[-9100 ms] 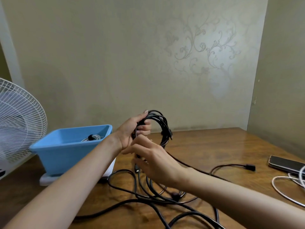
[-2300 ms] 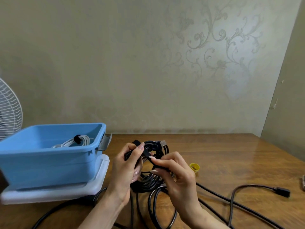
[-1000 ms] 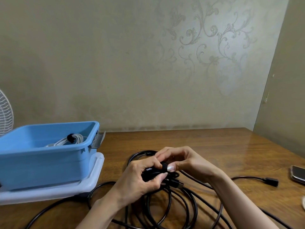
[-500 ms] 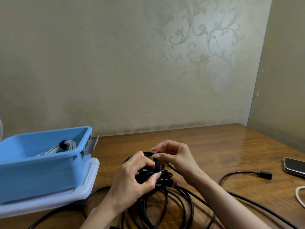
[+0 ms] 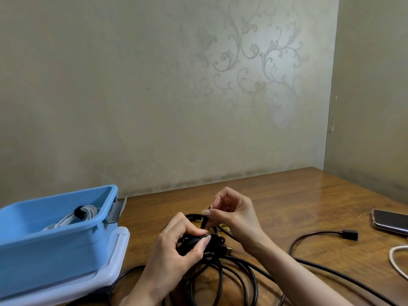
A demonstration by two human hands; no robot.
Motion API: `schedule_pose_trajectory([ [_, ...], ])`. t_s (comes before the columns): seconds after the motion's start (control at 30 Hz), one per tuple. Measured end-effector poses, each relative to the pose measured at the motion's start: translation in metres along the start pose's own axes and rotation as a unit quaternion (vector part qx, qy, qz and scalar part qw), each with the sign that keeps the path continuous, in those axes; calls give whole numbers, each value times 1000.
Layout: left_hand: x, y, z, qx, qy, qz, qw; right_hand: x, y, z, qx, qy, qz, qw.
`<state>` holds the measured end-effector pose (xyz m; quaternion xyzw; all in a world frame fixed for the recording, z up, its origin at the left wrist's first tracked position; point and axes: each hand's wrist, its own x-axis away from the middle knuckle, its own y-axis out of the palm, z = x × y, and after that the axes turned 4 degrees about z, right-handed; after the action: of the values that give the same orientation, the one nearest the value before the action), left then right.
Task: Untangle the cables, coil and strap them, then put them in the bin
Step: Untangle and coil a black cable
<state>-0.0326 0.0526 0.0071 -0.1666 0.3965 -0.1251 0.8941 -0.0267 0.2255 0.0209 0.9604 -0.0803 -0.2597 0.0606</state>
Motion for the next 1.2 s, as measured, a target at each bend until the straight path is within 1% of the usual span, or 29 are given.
schedule_pose_trajectory([
  [0.13,-2,2,1,1,-22,5,1000,1,-1,-7,17,-35,-7,999],
  [0.27,-3,1,2,-25,-4,0,1000,3,0,-9,31,-46,-14,998],
  [0.43,-4,1,-1,-17,-39,-14,999,5,0,-12,27,-59,-33,997],
  [0.53,-4,1,-3,-11,-65,-10,998,7,1,-16,41,-84,-42,995],
  [0.67,-5,0,-6,34,-101,8,994,8,2,-17,65,-116,-53,990],
  [0.83,-4,4,-4,61,-97,18,993,8,0,-17,96,-126,-45,986],
  [1.03,-3,4,-4,69,-103,12,992,9,1,-19,105,-136,-42,984],
  [1.2,-5,2,-4,99,-107,-17,989,11,3,-17,96,-133,-44,986],
])
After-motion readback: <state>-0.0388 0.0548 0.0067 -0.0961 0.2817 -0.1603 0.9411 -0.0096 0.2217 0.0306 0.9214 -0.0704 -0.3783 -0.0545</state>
